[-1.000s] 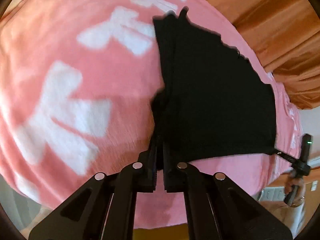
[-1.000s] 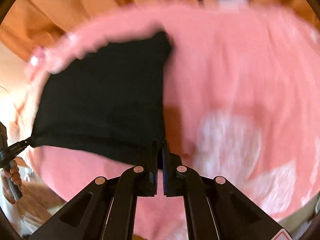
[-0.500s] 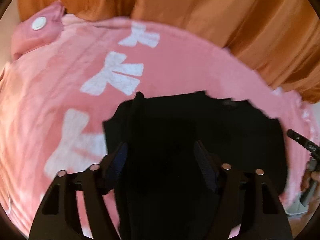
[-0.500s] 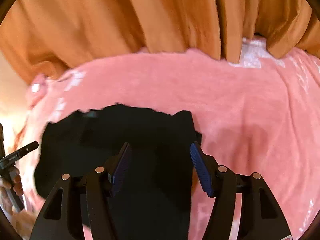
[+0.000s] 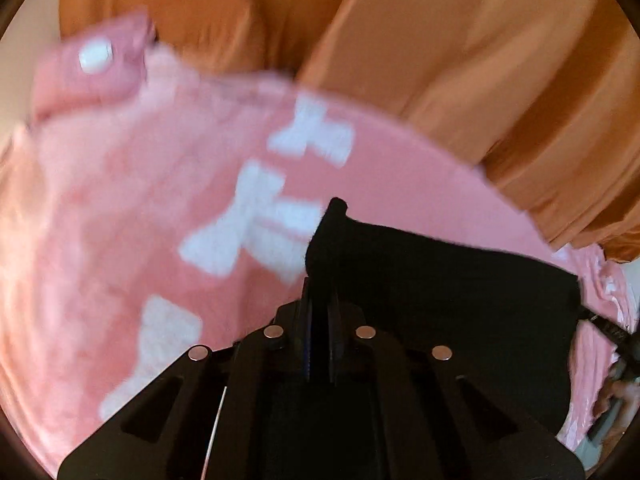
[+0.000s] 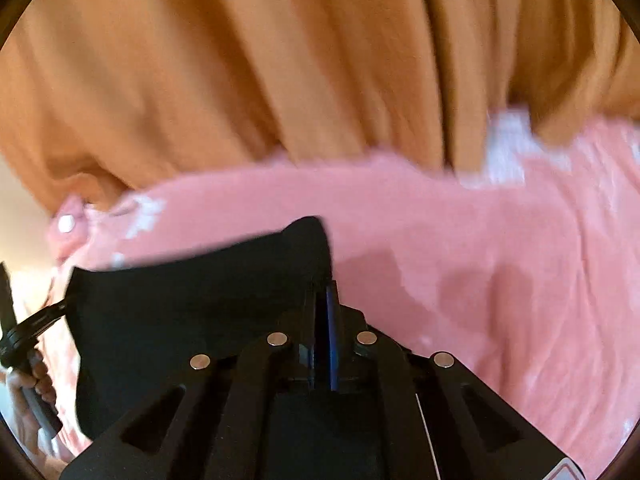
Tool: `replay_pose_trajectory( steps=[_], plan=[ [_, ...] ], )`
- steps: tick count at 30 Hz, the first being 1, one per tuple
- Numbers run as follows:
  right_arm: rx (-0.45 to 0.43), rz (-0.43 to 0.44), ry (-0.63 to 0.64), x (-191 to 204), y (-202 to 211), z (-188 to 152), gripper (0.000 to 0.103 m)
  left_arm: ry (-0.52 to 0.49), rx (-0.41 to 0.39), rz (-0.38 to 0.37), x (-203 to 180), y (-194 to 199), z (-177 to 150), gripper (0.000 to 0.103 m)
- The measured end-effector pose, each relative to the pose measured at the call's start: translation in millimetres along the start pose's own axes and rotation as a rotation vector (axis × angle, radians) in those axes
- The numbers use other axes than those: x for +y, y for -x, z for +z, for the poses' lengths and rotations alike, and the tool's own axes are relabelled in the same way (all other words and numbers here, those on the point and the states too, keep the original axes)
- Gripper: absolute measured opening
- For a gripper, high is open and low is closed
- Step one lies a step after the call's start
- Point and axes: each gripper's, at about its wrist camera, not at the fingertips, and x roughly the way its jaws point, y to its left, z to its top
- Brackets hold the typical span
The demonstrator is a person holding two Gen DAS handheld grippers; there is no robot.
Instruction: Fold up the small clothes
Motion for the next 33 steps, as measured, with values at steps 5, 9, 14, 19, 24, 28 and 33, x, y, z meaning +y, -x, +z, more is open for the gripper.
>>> replay_pose_trajectory(
  steps=[5,9,14,19,24,28,33],
  plan=[
    [0.016,-0.152,0.047,-2.8,-2.1,-9.4,0.006,0.006,0.048,0.076,2.4,-6.7,-11.6,0.009],
    [-0.116,-0.014,0.133,32.8,59.8,-24.8,0.014,0.076,0.015,0.014,1.5,46.2,-25.5,0.047],
    [0.030,0.225,0.300,108.3,55.8,-86.1,0.014,0.128,0.072,0.036,0.9,61.9,-75.0,0.063],
    [0.089,0.270,0.406,156.0,36.8,-118.2,0.014,0.140,0.090,0.040,14.3,47.2,-106.1,0.064],
    [0.133,0.205,0.413,154.8,11.0,-136.2,0.012,0.108,0.084,-0.007,19.7,47.3,-109.5,0.063],
    [0.115,0.185,0.431,152.9,10.8,-145.9,0.012,0.205,0.095,-0.062,33.4,45.9,-103.5,0.061],
    [0.119,0.198,0.406,150.0,10.0,-144.3,0.012,0.232,0.092,-0.051,27.6,42.3,-98.0,0.033]
  ],
)
